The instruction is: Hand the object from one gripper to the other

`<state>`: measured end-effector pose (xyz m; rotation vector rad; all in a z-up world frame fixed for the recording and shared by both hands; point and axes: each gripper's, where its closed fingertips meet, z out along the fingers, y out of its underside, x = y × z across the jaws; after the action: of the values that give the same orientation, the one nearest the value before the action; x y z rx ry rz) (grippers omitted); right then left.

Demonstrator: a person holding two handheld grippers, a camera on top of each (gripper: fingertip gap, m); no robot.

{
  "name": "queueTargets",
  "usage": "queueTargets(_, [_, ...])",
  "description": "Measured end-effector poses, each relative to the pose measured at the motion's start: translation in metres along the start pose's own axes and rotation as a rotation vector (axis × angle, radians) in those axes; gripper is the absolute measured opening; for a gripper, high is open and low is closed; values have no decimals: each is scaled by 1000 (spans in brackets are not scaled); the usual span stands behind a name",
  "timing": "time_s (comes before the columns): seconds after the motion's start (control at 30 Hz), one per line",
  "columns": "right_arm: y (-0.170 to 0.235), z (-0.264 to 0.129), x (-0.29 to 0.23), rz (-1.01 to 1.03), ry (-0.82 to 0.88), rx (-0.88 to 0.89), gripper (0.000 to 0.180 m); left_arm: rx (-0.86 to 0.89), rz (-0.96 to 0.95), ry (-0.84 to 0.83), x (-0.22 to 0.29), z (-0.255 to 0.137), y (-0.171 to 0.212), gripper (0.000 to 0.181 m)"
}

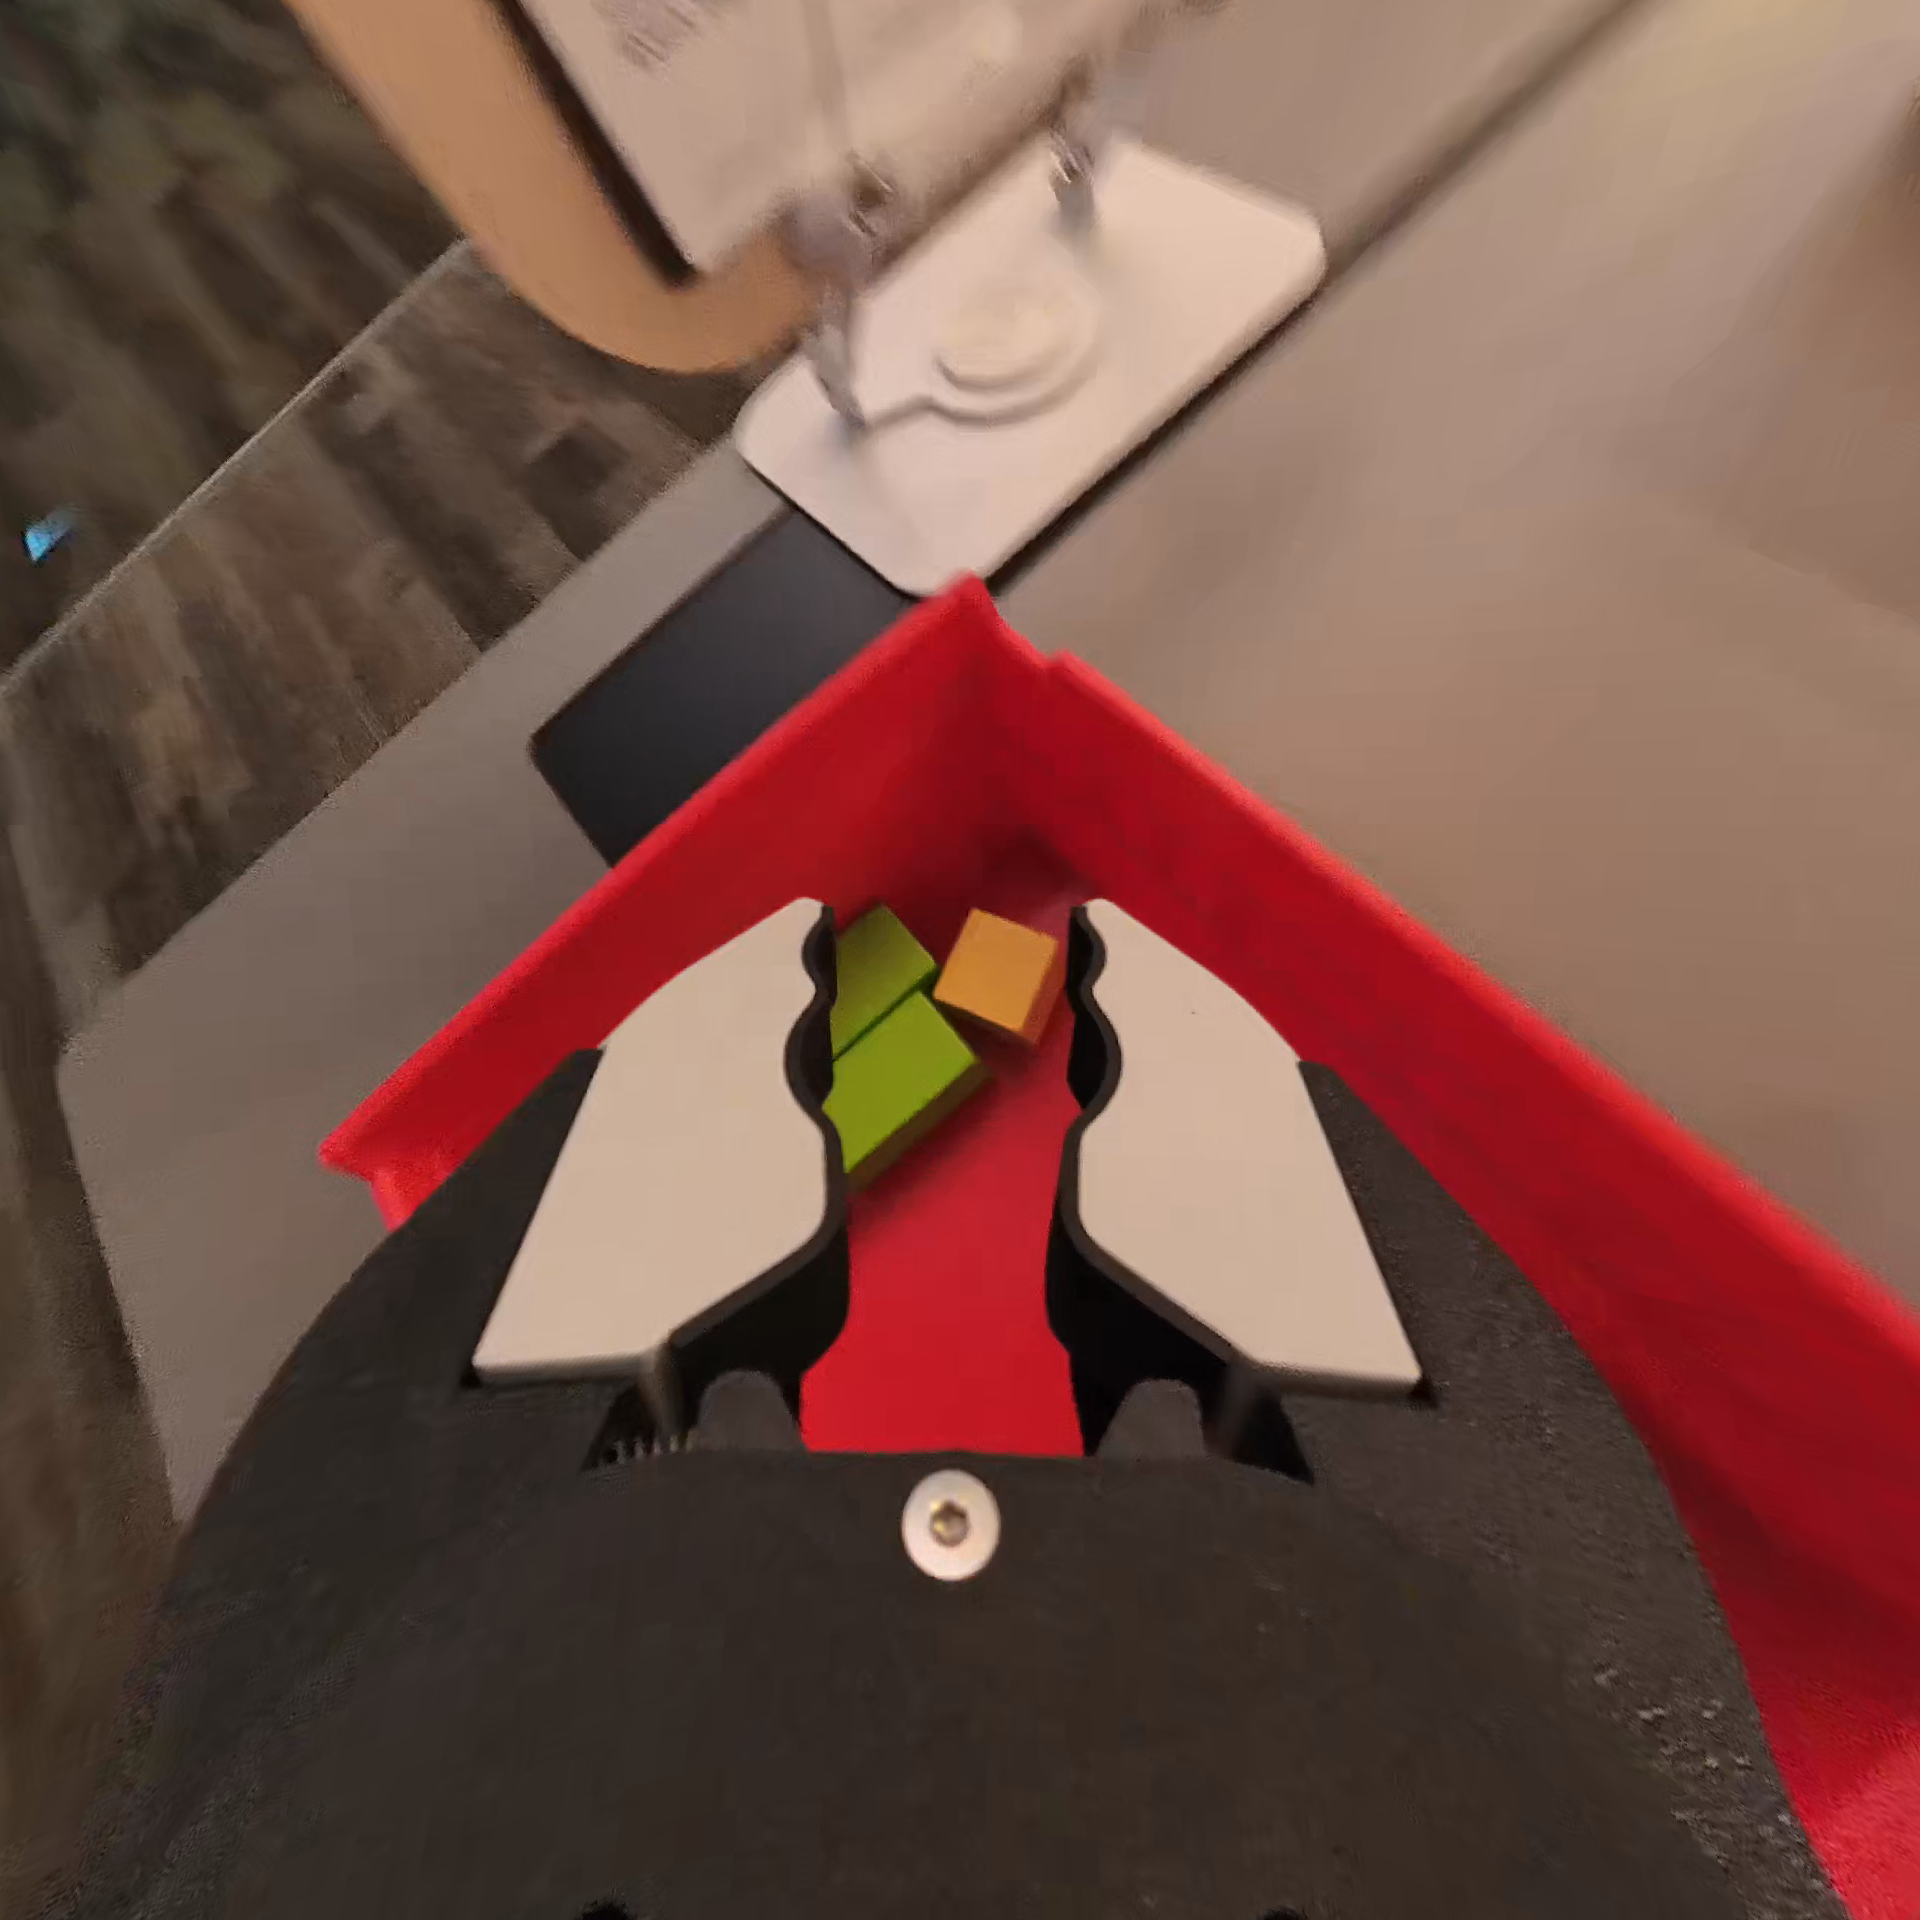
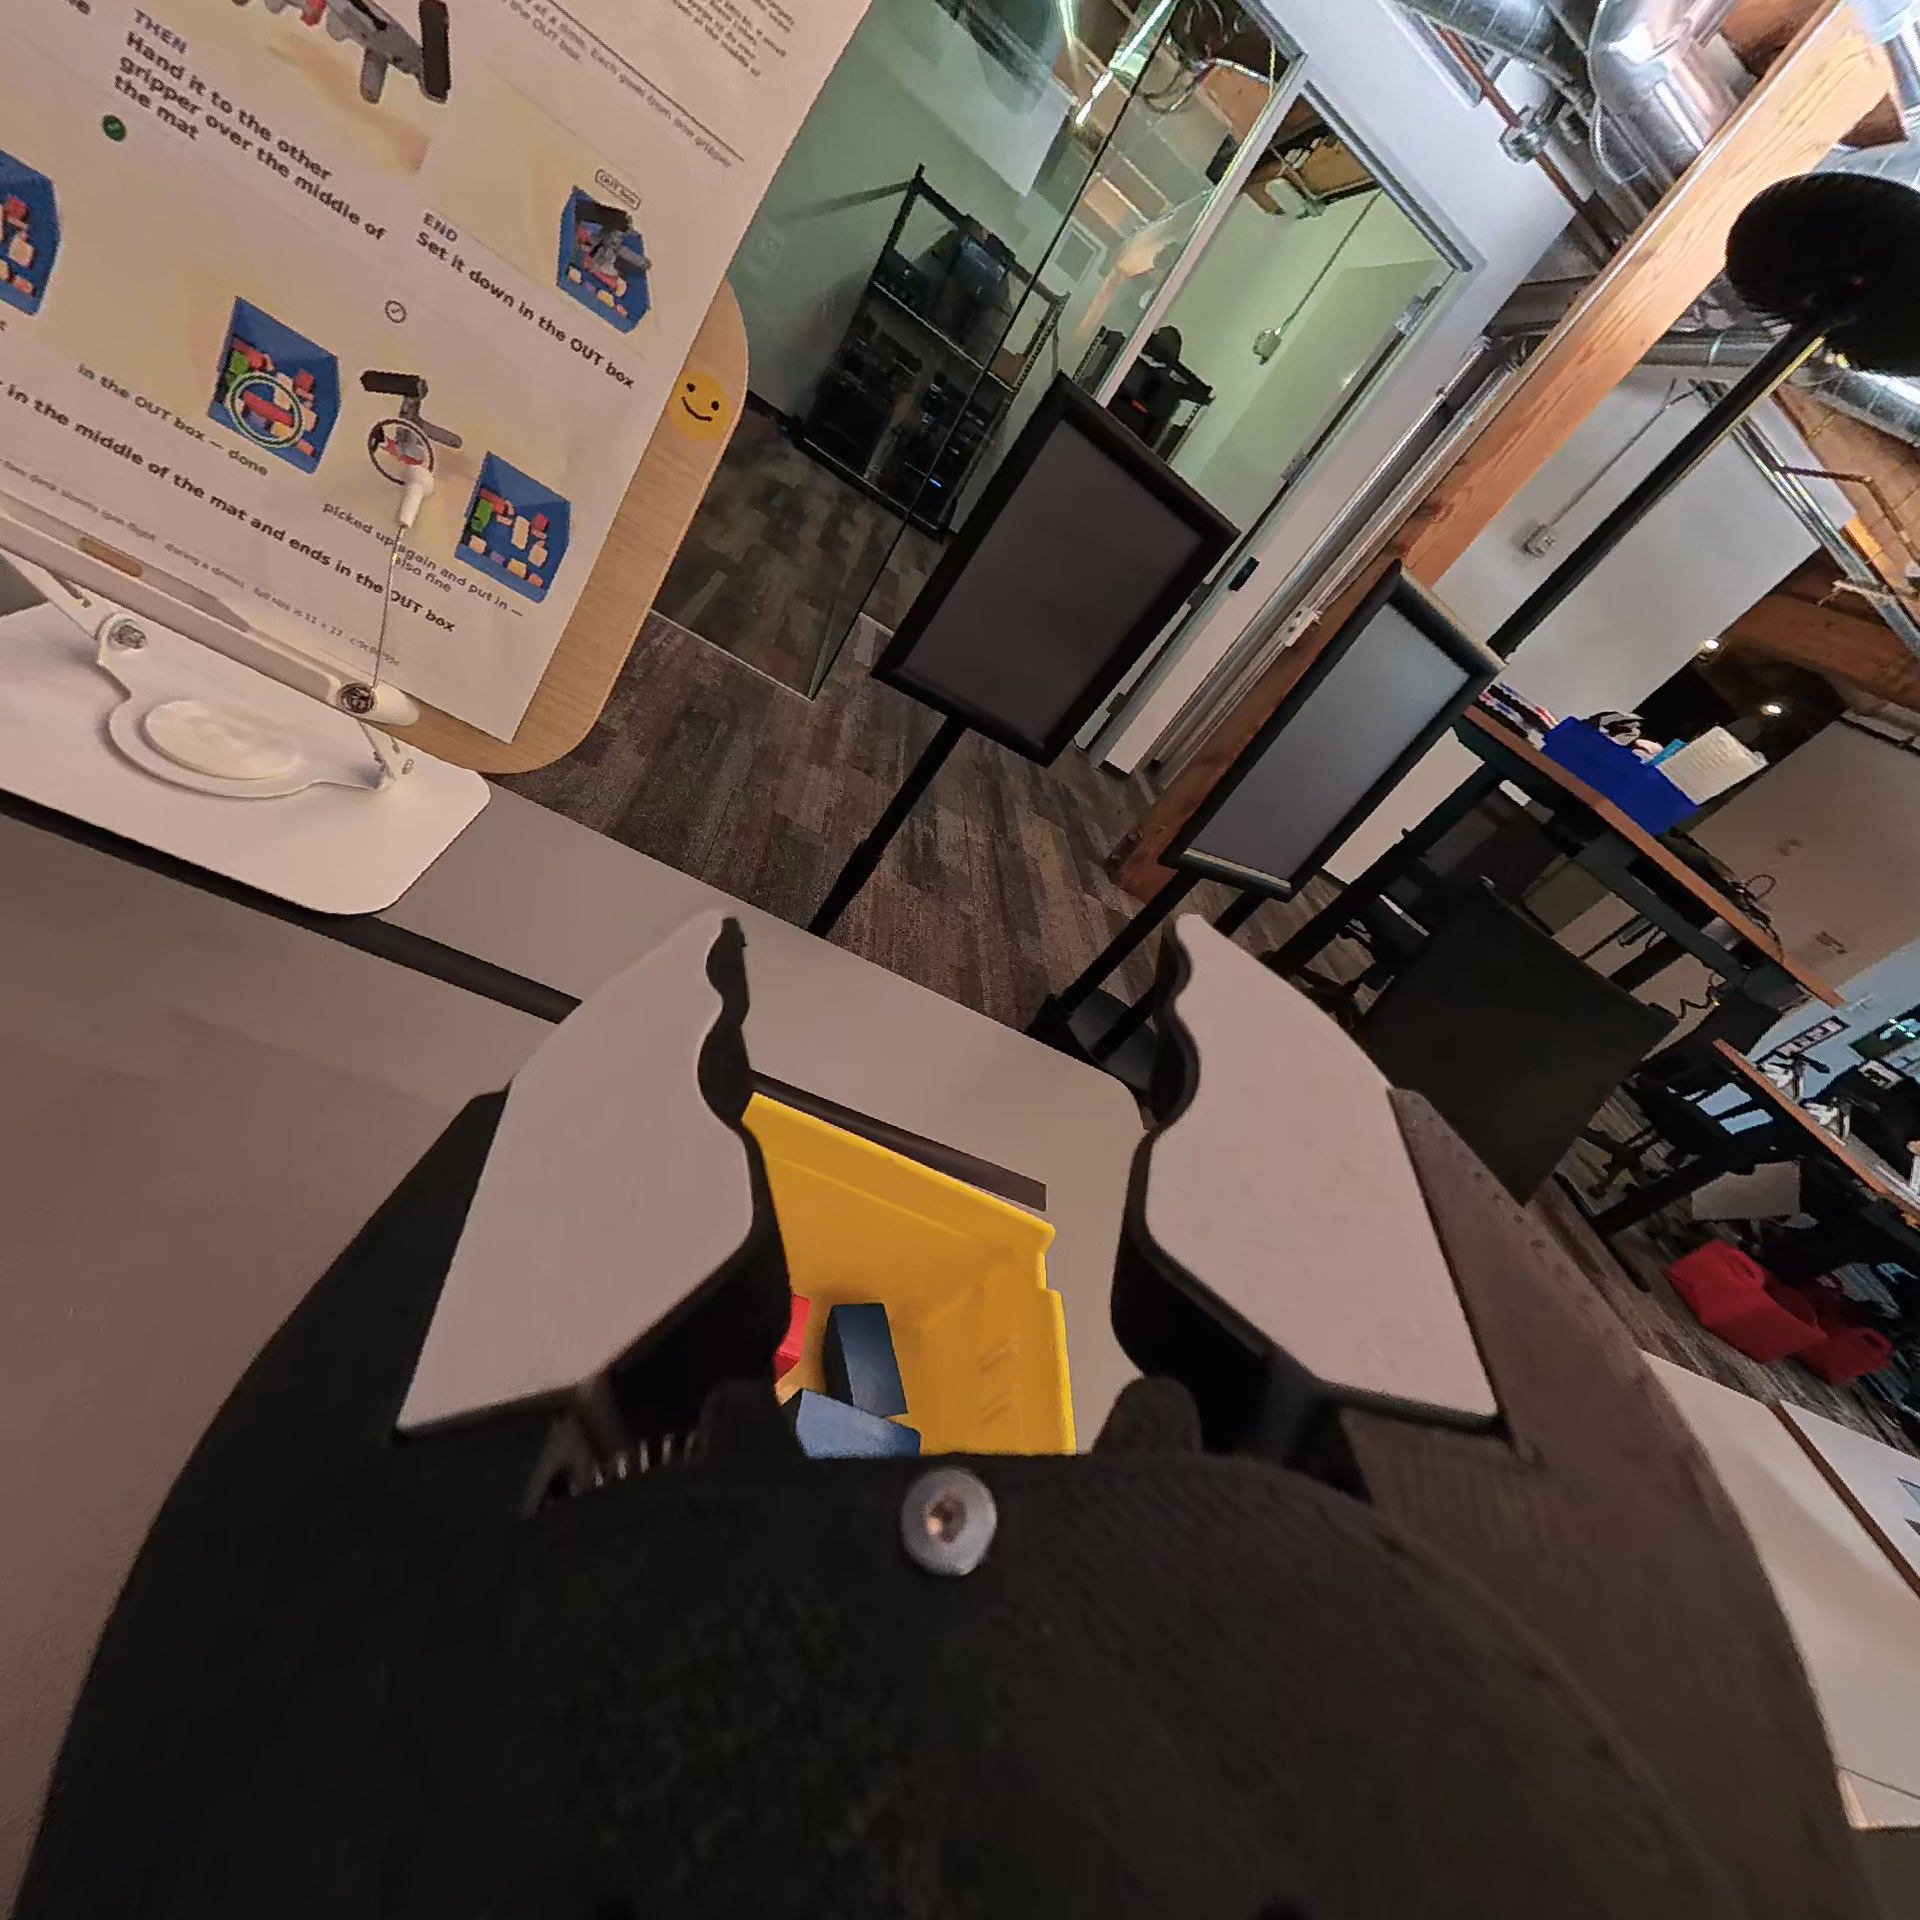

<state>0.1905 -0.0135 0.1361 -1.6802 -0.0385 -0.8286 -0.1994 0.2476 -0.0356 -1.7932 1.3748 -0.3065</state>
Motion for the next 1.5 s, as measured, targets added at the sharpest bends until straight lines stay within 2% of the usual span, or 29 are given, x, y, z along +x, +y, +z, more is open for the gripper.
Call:
queueTargets(0.1, [4, 3, -1, -7, -17, -12, 76, -167, 179, 27, 8, 23, 27, 42])
queueTargets(0.17, [7, 4, 0, -10, -18, -17, 76, -221, 204, 57, 11, 30, 36, 39])
queueTargets(0.3, [10, 6, 4, 11, -21, -18, 76, -157, 259, 72, 12, 42, 30, 39])
queueTargets(0.43, [17, 9, 9, 22, -14, -34, 76, -212, 288, 101, 17, 54, 41, 43])
queueTargets(0.73, [18, 10, 8, 15, -17, -40, 76, -284, 304, 132, 24, 72, 58, 44])
queueTargets(1.1, [18, 11, 8, 13, -20, -41, 76, -304, 264, 173, 28, 62, 67, 38])
queueTargets(1.27, [18, 10, 9, 12, -22, -40, 76, -343, 211, 145, 24, 68, 70, 46])
queueTargets(1.37, [18, 9, 10, 11, -19, -40, 76, -381, 217, 122, 22, 73, 76, 38])
queueTargets(1.5, [18, 9, 13, 21, -18, -37, 76, -406, 208, 113, 22, 75, 77, 37])
